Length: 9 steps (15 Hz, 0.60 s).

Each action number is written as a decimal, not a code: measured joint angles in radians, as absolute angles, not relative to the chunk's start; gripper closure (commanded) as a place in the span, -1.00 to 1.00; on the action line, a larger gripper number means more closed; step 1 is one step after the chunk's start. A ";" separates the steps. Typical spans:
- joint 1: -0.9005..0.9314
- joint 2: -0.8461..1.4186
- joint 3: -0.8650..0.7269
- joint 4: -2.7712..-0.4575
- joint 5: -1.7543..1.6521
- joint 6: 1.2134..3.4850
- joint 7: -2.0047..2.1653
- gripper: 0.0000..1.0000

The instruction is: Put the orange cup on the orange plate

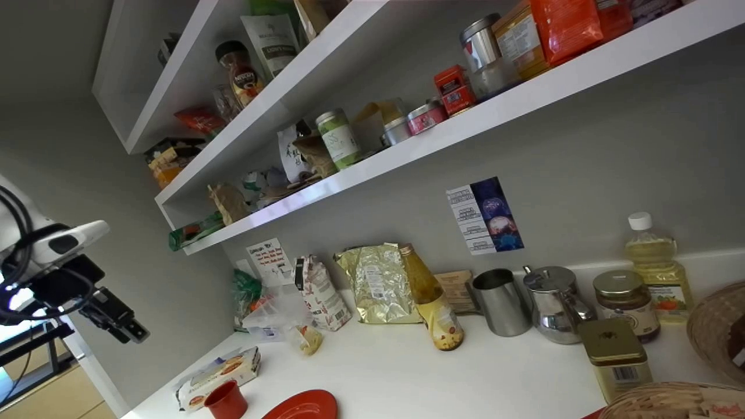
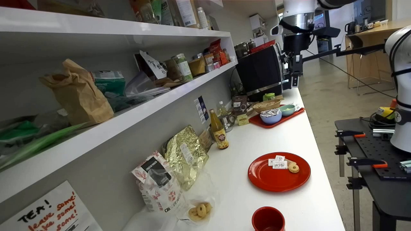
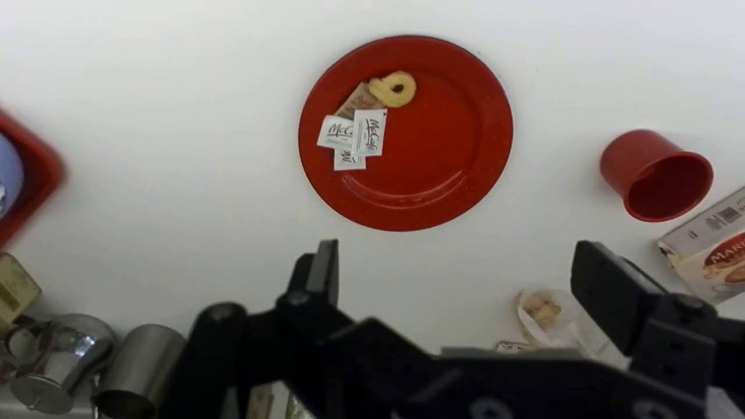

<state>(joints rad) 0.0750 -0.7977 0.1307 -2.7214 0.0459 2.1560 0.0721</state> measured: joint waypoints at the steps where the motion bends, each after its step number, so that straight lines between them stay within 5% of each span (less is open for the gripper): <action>1: 0.086 -0.764 0.152 -2.706 0.047 2.185 0.086 -1.00; 9: 0.176 -0.416 0.267 -2.508 0.129 2.379 0.253 -1.00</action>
